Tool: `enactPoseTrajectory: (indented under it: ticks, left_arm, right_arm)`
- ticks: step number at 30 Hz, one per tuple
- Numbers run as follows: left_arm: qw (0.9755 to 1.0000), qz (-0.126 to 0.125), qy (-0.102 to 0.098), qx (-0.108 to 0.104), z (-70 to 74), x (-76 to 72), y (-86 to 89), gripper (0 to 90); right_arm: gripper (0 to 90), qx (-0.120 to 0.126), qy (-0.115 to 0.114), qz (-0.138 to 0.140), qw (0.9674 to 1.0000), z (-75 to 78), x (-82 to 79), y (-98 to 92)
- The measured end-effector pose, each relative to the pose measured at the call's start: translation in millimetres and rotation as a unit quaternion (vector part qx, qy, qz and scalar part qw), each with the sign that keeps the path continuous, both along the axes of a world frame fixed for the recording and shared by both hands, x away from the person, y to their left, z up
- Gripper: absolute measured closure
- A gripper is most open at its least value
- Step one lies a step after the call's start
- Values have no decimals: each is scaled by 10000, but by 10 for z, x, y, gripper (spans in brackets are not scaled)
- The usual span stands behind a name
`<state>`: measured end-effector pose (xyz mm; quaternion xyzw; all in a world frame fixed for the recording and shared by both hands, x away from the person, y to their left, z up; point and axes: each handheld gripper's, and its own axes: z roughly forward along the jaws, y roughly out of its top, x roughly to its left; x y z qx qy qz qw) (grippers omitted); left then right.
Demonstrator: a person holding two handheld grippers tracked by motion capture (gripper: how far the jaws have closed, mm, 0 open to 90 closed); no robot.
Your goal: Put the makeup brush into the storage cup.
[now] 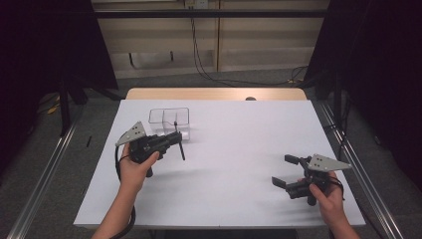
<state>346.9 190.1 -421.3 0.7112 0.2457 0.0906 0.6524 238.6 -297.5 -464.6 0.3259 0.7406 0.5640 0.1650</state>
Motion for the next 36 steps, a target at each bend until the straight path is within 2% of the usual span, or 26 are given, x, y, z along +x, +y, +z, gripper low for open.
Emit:
enactPoseTrajectory:
  ticks: [13, 20, 36]
  left_arm:
    - [9999, 149, -48, 18, 83, 103, 50, 840]
    - [9997, 209, -32, 114, 104, 155, 63, 839]
    - [9992, 339, -143, 153, 231, 272, 99, 839]
  right_arm:
    - [24, 47, 12, -17, 10000, -4, -8, 1]
    - [24, 91, -11, -22, 10000, 0, -10, -9]
    - [24, 178, 37, -59, 9998, -13, -2, -21]
